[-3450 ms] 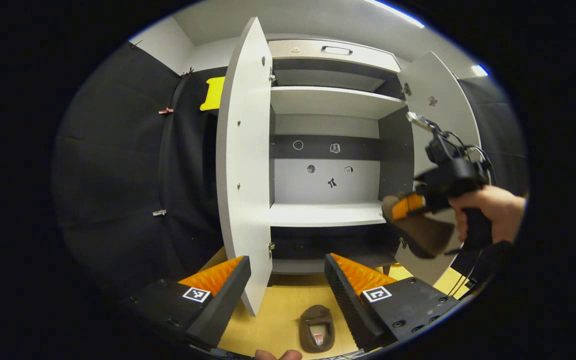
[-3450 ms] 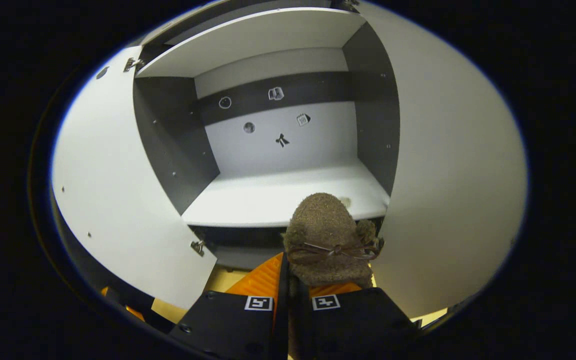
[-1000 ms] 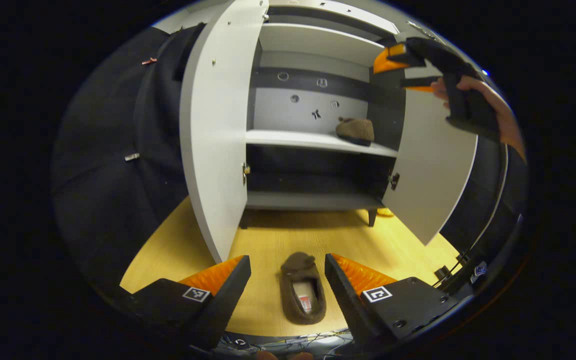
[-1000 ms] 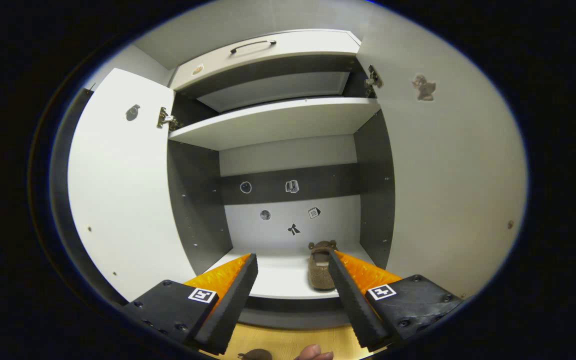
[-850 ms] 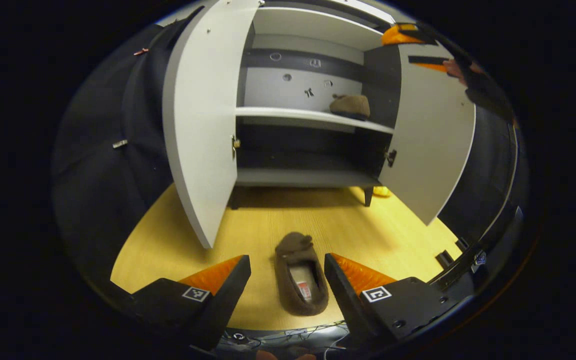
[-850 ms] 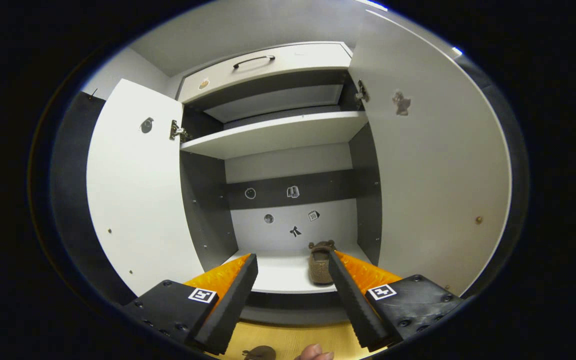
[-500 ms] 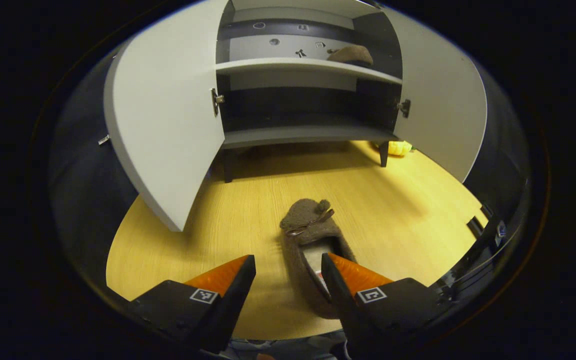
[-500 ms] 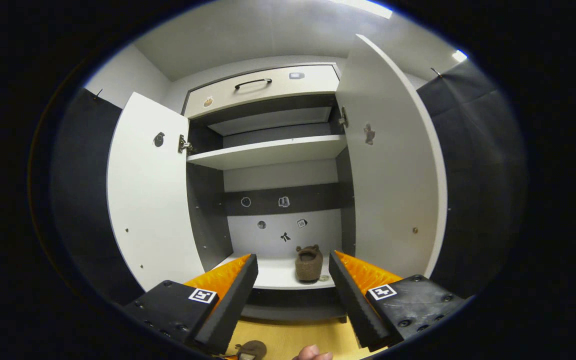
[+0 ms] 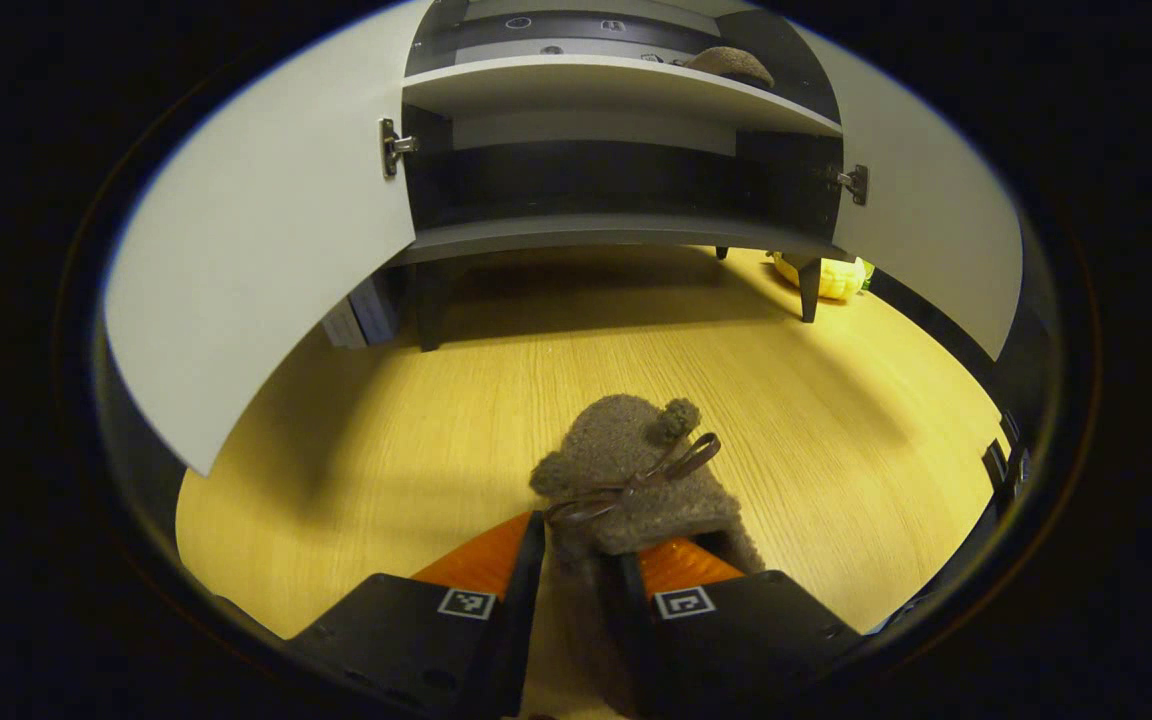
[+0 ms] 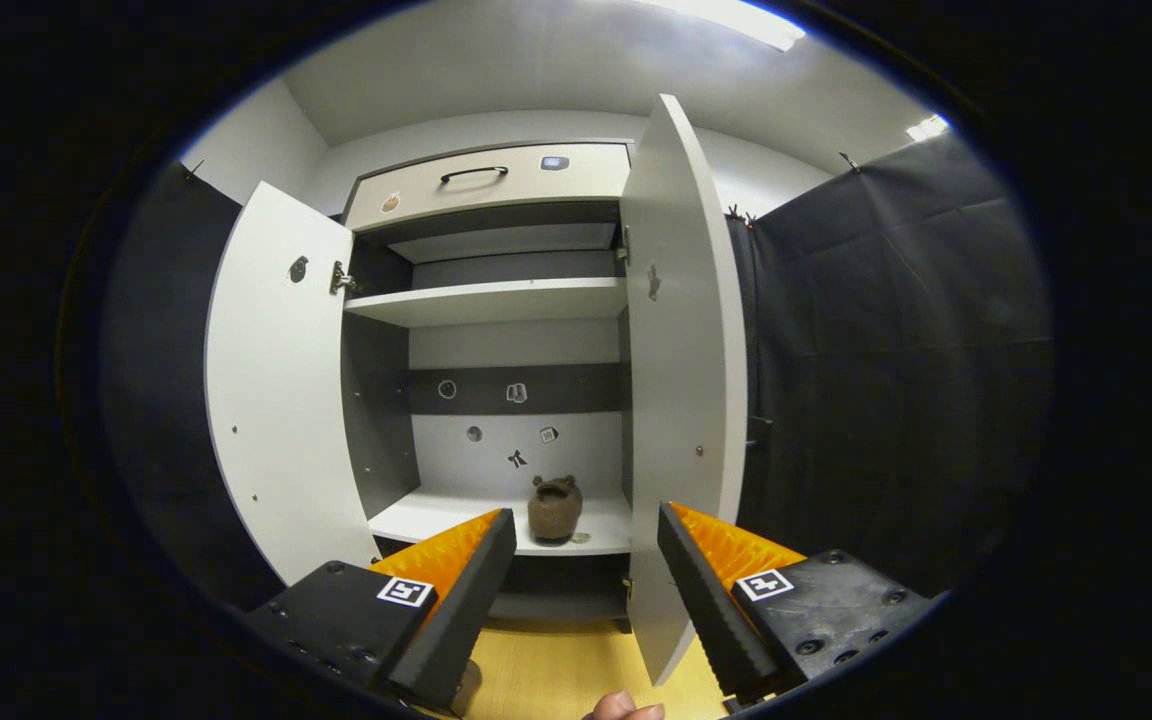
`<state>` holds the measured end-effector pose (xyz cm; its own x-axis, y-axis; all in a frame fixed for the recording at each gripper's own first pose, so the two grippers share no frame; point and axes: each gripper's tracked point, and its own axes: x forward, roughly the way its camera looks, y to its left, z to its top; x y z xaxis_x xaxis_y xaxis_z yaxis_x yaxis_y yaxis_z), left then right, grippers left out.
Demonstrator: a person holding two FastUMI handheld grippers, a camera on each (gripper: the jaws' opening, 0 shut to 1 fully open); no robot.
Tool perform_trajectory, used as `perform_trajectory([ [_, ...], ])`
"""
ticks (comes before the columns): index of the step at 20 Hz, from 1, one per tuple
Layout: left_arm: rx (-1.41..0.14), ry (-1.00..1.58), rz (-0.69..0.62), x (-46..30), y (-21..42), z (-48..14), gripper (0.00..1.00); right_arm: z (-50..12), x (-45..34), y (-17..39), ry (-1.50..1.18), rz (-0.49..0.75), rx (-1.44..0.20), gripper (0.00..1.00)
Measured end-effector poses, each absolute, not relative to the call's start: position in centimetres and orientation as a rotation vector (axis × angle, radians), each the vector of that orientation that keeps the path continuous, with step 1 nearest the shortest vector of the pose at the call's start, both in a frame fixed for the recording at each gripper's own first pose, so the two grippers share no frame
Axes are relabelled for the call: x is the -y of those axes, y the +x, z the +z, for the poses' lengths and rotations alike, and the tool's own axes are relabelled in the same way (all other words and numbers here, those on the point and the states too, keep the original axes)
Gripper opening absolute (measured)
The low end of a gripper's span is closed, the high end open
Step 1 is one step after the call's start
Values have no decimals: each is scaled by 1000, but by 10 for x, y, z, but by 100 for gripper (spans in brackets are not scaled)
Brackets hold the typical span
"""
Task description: Grab one shoe with the right hand and put it into the shoe cabinet, grab the other shoe with the left hand and put it into the shoe cabinet; then close the right door with the right hand and the left door with the left hand.
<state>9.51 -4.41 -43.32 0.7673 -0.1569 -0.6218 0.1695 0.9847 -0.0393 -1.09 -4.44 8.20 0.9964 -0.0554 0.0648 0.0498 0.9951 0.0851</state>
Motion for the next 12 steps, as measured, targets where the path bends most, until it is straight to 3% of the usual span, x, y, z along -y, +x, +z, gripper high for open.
perform_trajectory([
  [3,-669,26,-169,44,105,-431,31,76,61,-17,71,-83,59,94],
  [6,-706,49,-190,49,103,-429,8,64,75,-21,72,-100,27,94],
  [12,-718,66,-165,61,94,-363,5,46,106,-17,87,-120,-10,94],
])
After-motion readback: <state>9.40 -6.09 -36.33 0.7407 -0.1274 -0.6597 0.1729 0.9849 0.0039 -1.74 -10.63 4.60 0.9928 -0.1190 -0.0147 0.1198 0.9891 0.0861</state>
